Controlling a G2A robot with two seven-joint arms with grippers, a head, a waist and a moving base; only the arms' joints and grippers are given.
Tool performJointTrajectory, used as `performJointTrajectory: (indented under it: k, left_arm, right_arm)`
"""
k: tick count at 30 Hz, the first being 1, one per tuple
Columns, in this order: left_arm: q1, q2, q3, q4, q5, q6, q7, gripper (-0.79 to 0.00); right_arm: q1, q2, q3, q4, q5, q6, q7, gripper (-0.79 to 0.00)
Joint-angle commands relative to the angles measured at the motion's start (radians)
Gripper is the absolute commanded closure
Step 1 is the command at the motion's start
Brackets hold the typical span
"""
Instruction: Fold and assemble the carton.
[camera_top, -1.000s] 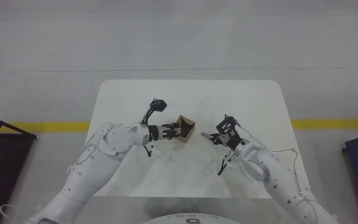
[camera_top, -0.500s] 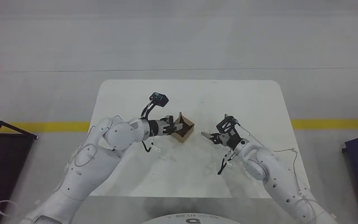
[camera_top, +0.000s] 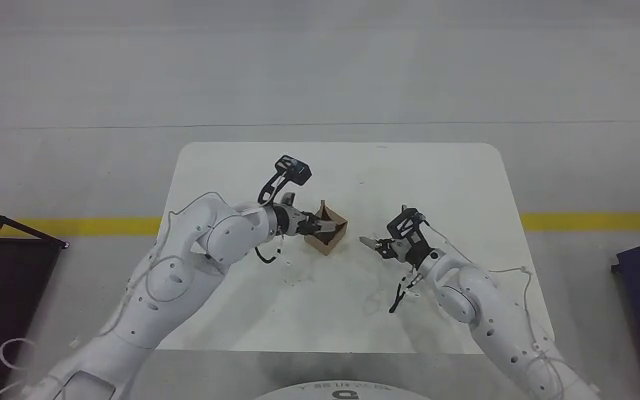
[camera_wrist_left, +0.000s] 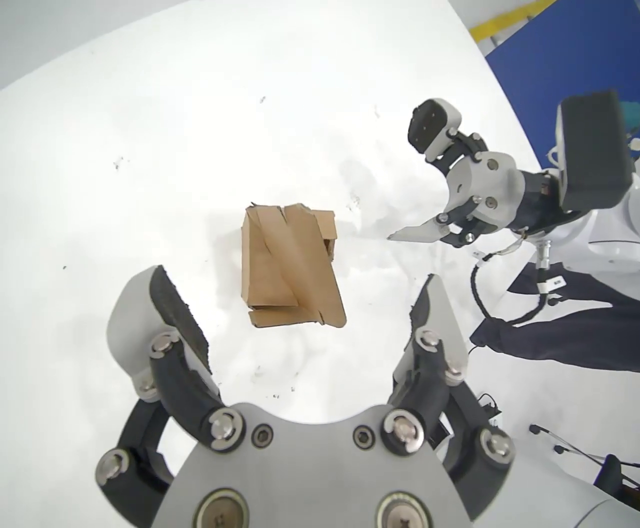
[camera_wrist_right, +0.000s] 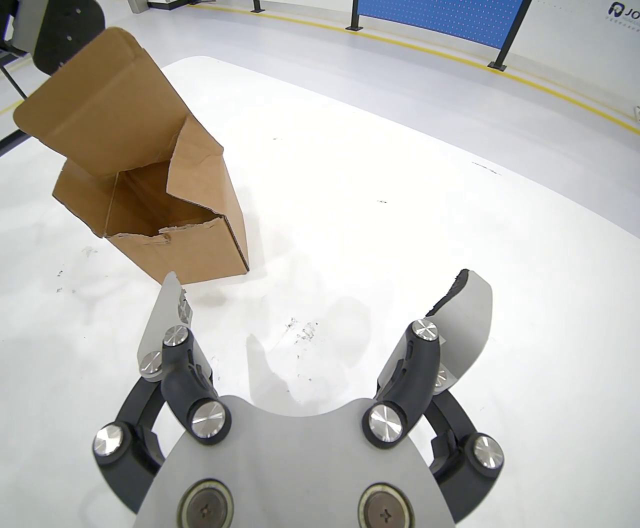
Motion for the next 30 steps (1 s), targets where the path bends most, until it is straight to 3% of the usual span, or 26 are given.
performJointTrajectory:
  k: [1, 3, 4, 5, 6, 8, 10, 13, 17, 30]
  left_arm:
    - [-0.017, -0.004, 0.017, 0.016, 0.017, 0.005, -0.013, -0.785]
    - [-0.033, -0.009, 0.034, 0.037, 0.014, 0.012, -0.010, -0.785]
    - [-0.042, -0.012, 0.041, 0.048, 0.021, 0.017, -0.008, -0.625]
    - [-0.049, -0.015, 0.049, 0.056, 0.022, 0.020, -0.006, -0.326]
    - [-0.056, -0.018, 0.056, 0.066, 0.021, 0.020, -0.004, -0.194]
    - [-0.069, -0.023, 0.069, 0.084, 0.017, 0.021, -0.007, -0.080]
    - [-0.080, -0.027, 0.080, 0.099, 0.011, 0.022, -0.014, -0.077]
    - [-0.091, -0.032, 0.093, 0.116, 0.008, 0.024, -0.029, -0.157]
    - [-0.097, -0.035, 0.097, 0.137, 0.006, 0.024, -0.029, 0.000]
    - [-0.058, -0.037, 0.053, 0.117, -0.087, 0.032, 0.015, 0.000]
  right_arm:
    - [-0.001, -0.002, 0.002, 0.000, 0.001, -0.001, 0.001, -0.785]
    - [-0.003, -0.003, 0.004, 0.000, 0.000, -0.004, 0.001, -0.785]
    - [-0.004, -0.004, 0.004, 0.001, -0.001, -0.005, 0.000, -0.785]
    - [-0.005, -0.005, 0.005, 0.002, -0.002, -0.005, -0.001, -0.785]
    - [-0.006, -0.006, 0.005, 0.002, -0.004, -0.006, -0.002, -0.785]
    - [-0.009, -0.008, 0.007, 0.004, -0.004, -0.007, -0.003, -0.785]
    - [-0.011, -0.010, 0.009, 0.006, -0.005, -0.009, -0.004, -0.785]
    - [-0.015, -0.012, 0.015, 0.008, -0.006, -0.010, -0.005, -0.785]
    - [-0.020, -0.014, 0.022, 0.009, -0.005, -0.015, -0.006, -0.785]
    - [-0.026, -0.025, 0.034, 0.015, 0.003, -0.041, -0.010, -0.785]
